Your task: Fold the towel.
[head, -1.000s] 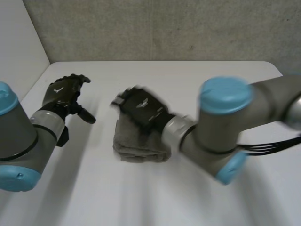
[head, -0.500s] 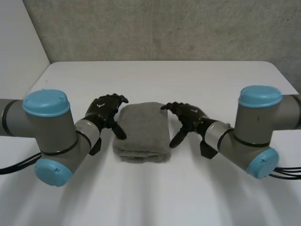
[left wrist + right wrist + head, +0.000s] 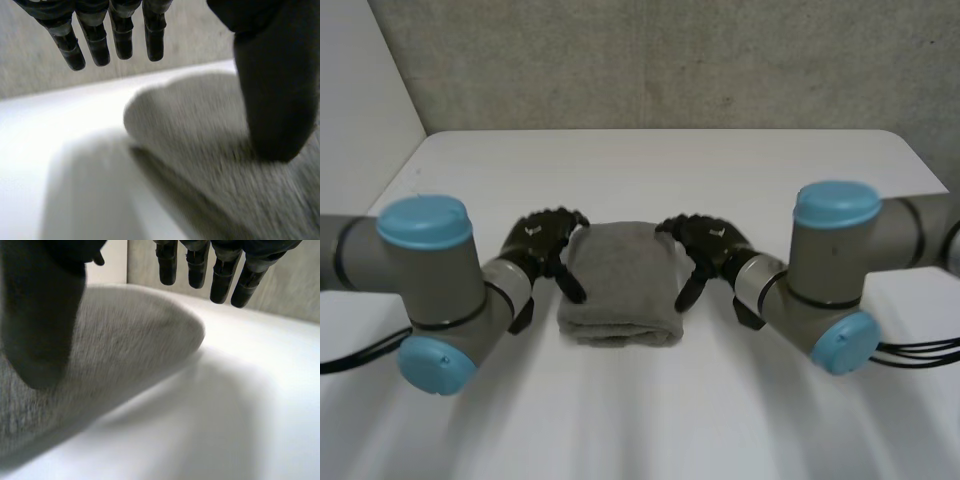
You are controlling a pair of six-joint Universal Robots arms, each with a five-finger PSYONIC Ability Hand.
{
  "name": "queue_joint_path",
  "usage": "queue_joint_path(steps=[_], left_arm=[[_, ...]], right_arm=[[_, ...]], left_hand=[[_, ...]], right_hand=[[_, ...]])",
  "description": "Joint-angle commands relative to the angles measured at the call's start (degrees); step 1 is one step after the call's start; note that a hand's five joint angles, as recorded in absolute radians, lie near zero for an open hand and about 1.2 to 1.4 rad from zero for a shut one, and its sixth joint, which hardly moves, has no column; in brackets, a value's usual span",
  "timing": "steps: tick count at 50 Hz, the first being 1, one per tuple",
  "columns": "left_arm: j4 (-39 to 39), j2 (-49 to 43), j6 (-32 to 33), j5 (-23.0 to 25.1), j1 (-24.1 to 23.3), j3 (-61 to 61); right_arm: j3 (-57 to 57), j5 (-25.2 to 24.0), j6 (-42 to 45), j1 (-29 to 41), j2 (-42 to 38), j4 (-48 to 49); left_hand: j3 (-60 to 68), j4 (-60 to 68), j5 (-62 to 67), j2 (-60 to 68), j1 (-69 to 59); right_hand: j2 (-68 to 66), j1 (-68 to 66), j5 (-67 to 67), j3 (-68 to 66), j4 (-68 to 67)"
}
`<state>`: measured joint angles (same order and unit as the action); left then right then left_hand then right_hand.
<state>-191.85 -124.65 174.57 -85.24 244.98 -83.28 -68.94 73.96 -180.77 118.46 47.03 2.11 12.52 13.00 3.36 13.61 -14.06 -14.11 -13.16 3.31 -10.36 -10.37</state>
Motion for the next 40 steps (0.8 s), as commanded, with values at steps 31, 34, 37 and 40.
queue_joint_path(steps=[31, 34, 37, 40], left_arm=[[16.8, 24.5, -1.5, -11.4, -0.6, 8.3], [16.7, 24.5, -1.5, -11.4, -0.6, 8.0], [16.7, 24.5, -1.6, -11.4, -0.6, 7.8], [16.7, 24.4, -1.6, -11.4, -0.6, 7.7]], right_arm=[[-6.0, 13.8, 5.8, -11.9, 30.6, -6.5], [-6.1, 13.8, 5.7, -11.9, 30.6, -6.3], [-6.1, 13.8, 5.7, -11.9, 30.6, -6.3], [-6.1, 13.8, 5.7, -11.8, 30.5, -6.4]], left_hand=[[-2.5, -3.0, -2.5, -2.7, 3.2], [-2.5, -3.0, -2.6, -2.9, 3.3], [-2.5, -3.0, -2.8, -3.1, 3.5], [-2.5, -3.0, -2.8, -3.1, 3.5]], right_hand=[[4.1, 3.2, -3.3, 0.4, 0.4], [4.1, 3.2, -3.3, 0.4, 0.4], [4.1, 3.2, -3.3, 0.4, 0.4], [4.1, 3.2, -3.3, 0.4, 0.4]])
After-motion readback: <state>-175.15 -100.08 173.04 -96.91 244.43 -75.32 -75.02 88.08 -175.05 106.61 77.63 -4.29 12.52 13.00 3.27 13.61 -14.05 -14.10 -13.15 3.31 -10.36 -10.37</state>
